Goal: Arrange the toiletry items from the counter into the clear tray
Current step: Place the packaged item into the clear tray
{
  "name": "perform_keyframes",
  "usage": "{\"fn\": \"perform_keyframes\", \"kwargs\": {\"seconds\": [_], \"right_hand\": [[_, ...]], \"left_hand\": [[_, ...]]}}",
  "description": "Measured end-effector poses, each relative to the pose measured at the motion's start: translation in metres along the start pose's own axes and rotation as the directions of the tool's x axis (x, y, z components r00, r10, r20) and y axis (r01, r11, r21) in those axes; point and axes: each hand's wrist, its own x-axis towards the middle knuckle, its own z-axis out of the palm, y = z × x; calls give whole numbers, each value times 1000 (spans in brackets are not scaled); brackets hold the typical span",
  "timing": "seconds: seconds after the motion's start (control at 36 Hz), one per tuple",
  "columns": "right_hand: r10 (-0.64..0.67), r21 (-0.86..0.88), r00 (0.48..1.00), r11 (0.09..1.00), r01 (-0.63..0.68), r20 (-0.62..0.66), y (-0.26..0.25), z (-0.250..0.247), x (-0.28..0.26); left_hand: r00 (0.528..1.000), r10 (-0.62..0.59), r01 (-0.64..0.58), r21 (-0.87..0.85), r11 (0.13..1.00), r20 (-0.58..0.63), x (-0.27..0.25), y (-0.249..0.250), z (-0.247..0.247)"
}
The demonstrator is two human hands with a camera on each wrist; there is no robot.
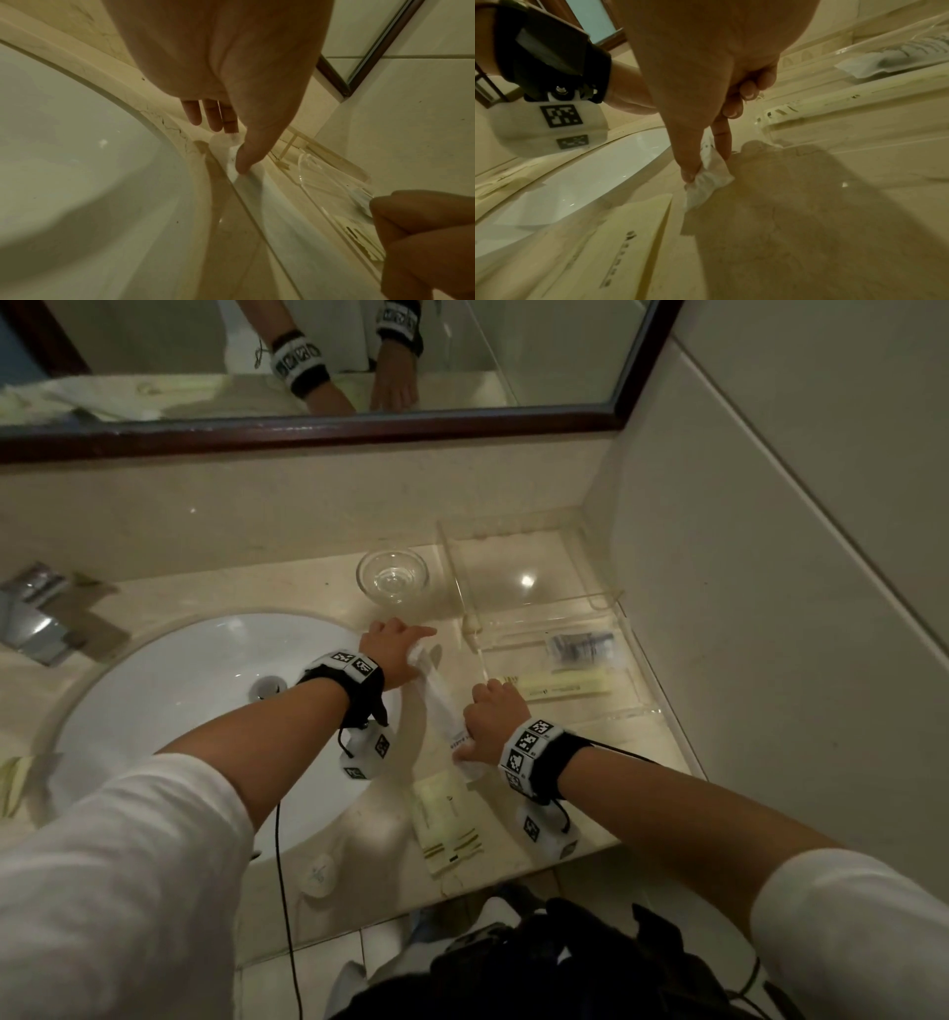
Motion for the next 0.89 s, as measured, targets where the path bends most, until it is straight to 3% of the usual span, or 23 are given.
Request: {"fn": "perform_keyframes", "kwargs": {"seconds": [0.31, 0.42, 0.5, 0.58, 0.67, 0.75, 0.81, 0.89], "right_hand": [[38, 39, 999, 999, -39, 12, -1, 0, 2], [58, 125, 998, 990, -62, 40, 2, -4, 3], [51, 295, 997, 953, -67, 60, 7, -10, 1], [69, 526, 997, 847, -83, 46, 17, -16, -3], [181, 679, 984, 721, -137, 6, 33, -18, -8], [301, 858, 953, 478, -189, 42, 53, -20, -14], [340, 918, 937, 345, -197, 73, 66, -23, -19], [371, 950, 924, 247, -192, 91, 85, -23, -25]], "left_hand": [[999, -33, 33, -26, 999, 7, -7, -9, -10], [1000, -11, 11, -101, 995, 0, -14, -15, -18], [998, 2, 5, -132, 991, 57, -19, -22, -22], [993, -30, 53, -195, 979, 117, -24, -28, -26], [988, -23, 59, -234, 970, 153, -31, -30, -29], [985, 3, 45, -273, 961, 175, -36, -26, -28], [982, 31, 31, -324, 945, 186, -38, -20, -26], [976, 86, 4, -412, 911, 199, -40, -8, -26]]}}
